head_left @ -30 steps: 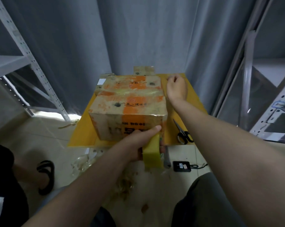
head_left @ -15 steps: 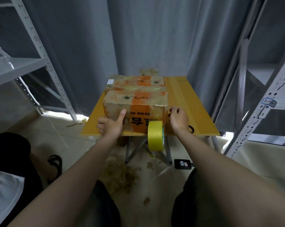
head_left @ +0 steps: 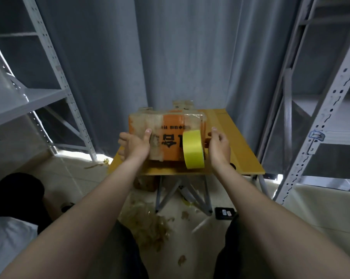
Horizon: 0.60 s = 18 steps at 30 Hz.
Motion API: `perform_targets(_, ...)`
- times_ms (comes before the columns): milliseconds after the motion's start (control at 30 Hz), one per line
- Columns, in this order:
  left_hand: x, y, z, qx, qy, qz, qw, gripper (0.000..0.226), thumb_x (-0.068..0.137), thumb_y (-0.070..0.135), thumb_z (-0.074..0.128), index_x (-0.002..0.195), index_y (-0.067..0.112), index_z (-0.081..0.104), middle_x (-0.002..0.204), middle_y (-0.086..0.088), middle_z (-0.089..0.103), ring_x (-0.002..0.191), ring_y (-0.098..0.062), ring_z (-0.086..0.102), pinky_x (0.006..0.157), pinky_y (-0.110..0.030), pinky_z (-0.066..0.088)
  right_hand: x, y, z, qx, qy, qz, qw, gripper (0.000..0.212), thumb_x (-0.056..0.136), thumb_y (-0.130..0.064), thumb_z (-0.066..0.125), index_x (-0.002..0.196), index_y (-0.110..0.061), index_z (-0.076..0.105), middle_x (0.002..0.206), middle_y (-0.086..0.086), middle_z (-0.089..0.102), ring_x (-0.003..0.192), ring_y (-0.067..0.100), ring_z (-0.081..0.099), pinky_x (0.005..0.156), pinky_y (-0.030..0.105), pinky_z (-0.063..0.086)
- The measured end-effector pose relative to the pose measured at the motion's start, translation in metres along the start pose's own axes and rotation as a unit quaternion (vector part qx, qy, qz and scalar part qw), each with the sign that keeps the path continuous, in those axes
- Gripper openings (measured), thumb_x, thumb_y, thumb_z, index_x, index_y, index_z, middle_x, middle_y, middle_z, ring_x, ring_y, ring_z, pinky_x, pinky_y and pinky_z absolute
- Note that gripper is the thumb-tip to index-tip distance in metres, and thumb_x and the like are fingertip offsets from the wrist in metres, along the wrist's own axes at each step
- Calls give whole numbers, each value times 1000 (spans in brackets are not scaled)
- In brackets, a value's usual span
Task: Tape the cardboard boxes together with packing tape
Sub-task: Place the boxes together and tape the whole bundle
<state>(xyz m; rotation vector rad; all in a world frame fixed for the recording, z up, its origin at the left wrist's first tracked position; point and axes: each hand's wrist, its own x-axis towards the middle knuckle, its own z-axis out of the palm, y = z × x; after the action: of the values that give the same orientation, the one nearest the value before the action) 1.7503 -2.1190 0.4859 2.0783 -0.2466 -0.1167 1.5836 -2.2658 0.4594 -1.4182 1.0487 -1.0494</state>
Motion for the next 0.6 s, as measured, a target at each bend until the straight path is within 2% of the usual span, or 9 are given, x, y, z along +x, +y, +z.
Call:
perform_targets(100, 2, 22, -15, 31, 5, 33, 999, 96, 87, 66, 68, 148, 5, 26, 156, -20, 31, 141, -50, 31, 114, -55, 29, -7, -21, -1, 47, -19, -60, 997, 33, 107, -51, 43, 103, -24, 62, 96, -5, 68, 95, 17, 65, 77, 36, 48)
perform_targets(200, 1, 39, -27, 61, 3, 46, 997, 103, 80, 69, 73, 151, 9, 28, 155, -19, 33, 140, -47, 31, 113, -55, 30, -13, -43, 1, 61, -58, -123, 989, 25, 106, -53, 41, 112, -36, 57, 106, -16, 64, 104, 11, 61, 75, 29, 44)
perform_targets(267, -1, 46, -33, 66, -3, 55, 996, 104, 78, 67, 77, 152, 12, 28, 154, -17, 34, 140, -45, 32, 113, -54, 30, -14, -54, 4, 45, -104, -146, 983, 37, 104, -61, 34, 126, -40, 56, 125, -9, 62, 119, 16, 56, 94, 38, 47)
perform_targets(333, -2, 50, -37, 64, -9, 70, 995, 98, 77, 66, 78, 150, 21, 31, 151, -16, 38, 139, -44, 33, 112, -52, 30, -10, -63, 4, 33, -125, -138, 982, 57, 101, -68, 28, 141, -37, 55, 147, 1, 53, 138, 24, 46, 115, 49, 38)
perform_targets(400, -3, 57, -41, 61, -11, 86, 994, 79, 78, 65, 77, 139, 31, 39, 145, -15, 44, 135, -43, 34, 107, -48, 30, -7, -70, 5, 49, -142, -122, 981, 81, 91, -79, 25, 150, -29, 51, 155, 2, 49, 146, 24, 39, 123, 53, 29)
perform_targets(433, -3, 61, -43, 61, -12, 92, 994, 65, 79, 65, 75, 128, 34, 46, 141, -15, 46, 133, -42, 34, 104, -46, 30, -6, -74, 5, 55, -153, -126, 979, 89, 86, -83, 25, 150, -27, 52, 153, 1, 51, 146, 24, 40, 123, 53, 29)
perform_targets(500, -1, 71, -44, 69, -15, 101, 992, 40, 84, 69, 68, 107, 37, 59, 138, -16, 47, 133, -41, 32, 104, -46, 28, -1, -83, 9, 52, -159, -160, 973, 86, 83, -86, 31, 139, -26, 60, 142, 1, 61, 139, 25, 49, 119, 55, 35)
perform_targets(600, 2, 88, -43, 115, -24, 128, 985, 33, 88, 76, 57, 91, 43, 60, 139, -18, 49, 134, -40, 31, 98, -44, 26, 15, -95, 21, 59, -123, -189, 972, 48, 91, -70, 50, 118, -32, 62, 121, -3, 69, 124, 26, 58, 109, 54, 45)
